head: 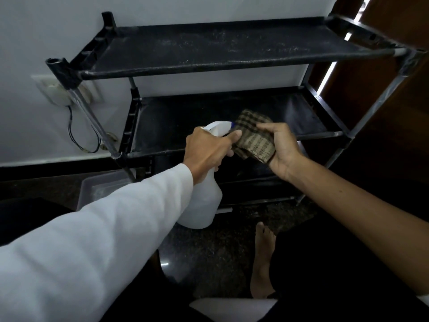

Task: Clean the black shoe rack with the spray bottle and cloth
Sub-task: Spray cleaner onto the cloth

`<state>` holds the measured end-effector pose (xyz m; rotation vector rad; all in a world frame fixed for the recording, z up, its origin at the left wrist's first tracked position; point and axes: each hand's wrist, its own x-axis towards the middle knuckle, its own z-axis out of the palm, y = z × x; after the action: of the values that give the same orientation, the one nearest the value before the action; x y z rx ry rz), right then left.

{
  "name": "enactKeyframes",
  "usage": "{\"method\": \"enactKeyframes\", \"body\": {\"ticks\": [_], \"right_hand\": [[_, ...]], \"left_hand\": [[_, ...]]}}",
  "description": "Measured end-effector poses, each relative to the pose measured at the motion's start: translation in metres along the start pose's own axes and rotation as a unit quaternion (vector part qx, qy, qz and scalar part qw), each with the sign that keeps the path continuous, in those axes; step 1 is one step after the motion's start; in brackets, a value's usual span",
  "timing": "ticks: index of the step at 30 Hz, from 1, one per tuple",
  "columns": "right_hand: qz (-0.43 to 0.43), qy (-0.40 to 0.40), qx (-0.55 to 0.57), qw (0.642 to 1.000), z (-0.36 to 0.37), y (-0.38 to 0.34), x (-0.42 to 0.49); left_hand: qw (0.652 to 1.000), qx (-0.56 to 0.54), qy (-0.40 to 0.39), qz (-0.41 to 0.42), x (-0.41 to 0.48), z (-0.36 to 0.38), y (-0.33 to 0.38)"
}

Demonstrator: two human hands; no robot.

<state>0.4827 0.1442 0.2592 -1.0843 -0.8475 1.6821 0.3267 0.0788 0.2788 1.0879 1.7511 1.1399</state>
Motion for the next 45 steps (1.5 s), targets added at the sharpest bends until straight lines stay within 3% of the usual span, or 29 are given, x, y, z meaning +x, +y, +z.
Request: {"method": "enactKeyframes", "body": {"ticks": [4,10,17,24,30,37,45], "right_hand": [[0.0,0.009,0.004,1.0,-0.001,-0.001,0.002],[0.001,0.025,-0.001,1.0,-0.006,-0.003,0.002],[-0.001,0.029,-0.012,1.0,-0.005,-0.005,0.001],[-0.002,0.035,-0.024,0.999,-0.004,-0.005,0.0],[-0.001,0.037,-0.014,0.999,-0.004,-0.006,-0.001],[0.001,0.038,-0.002,0.999,-0.002,-0.007,-0.004],[0.008,0.012,0.032,0.999,0.001,-0.008,-0.006]], "left_hand": [[1.0,0.011,-0.024,0.016,-0.001,0.0,0.002],[0.999,-0.011,-0.026,-0.029,-0.008,0.003,0.001],[0.994,-0.004,-0.109,0.004,-0.016,0.005,0.009],[0.999,-0.009,-0.047,0.003,-0.018,0.014,0.005],[0.996,0.005,-0.08,0.024,-0.016,0.013,0.008],[1.0,-0.004,-0.018,-0.002,-0.014,0.012,0.002],[0.999,-0.021,-0.019,0.022,-0.021,-0.011,0.009]]}}
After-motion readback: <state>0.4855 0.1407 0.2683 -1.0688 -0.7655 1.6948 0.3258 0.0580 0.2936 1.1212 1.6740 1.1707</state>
